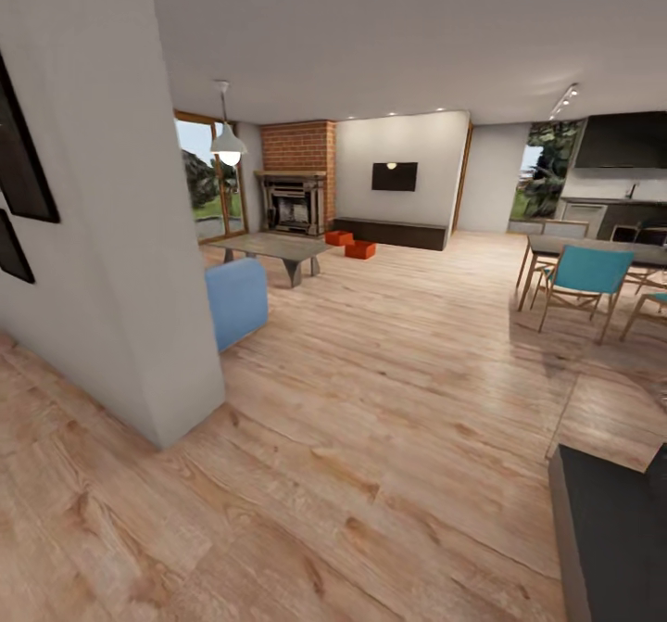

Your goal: Move the two storage containers from the living room to the garage. In the garage, place one container on the floor and stack the other container on top of it (either order is fine).

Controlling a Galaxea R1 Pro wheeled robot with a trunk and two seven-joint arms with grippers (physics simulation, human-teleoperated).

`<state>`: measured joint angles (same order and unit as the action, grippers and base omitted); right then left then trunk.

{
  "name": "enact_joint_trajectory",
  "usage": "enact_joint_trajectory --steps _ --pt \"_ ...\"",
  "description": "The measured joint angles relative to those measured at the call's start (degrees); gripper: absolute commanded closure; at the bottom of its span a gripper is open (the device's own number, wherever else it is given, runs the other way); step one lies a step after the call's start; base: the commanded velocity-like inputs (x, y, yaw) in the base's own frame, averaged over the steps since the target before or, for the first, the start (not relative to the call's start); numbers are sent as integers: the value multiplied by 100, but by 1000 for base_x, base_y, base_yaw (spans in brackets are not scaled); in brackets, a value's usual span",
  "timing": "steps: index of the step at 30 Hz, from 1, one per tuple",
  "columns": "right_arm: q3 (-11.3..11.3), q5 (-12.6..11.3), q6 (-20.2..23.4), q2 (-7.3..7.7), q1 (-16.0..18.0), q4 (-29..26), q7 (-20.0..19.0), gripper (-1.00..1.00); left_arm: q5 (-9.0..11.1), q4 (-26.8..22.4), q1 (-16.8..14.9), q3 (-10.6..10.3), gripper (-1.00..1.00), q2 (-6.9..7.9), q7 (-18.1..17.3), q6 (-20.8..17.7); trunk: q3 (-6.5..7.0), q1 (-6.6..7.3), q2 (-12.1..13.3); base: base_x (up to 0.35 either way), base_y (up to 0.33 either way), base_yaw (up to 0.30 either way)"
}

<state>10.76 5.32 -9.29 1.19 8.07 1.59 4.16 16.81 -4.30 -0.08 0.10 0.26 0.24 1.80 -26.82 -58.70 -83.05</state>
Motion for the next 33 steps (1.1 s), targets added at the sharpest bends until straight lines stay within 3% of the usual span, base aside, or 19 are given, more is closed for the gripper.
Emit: enact_joint_trajectory --steps 25,33 --pt "1 7 -5 30 1 0 0 -100 0 0 0 0 -100 0 0 16 0 0 0 326 0 -242" --pt "10 25 -17 37 1 0 -1 -100 0 1 0 1 -100 0 0 20 0 0 0 326 0 -58"
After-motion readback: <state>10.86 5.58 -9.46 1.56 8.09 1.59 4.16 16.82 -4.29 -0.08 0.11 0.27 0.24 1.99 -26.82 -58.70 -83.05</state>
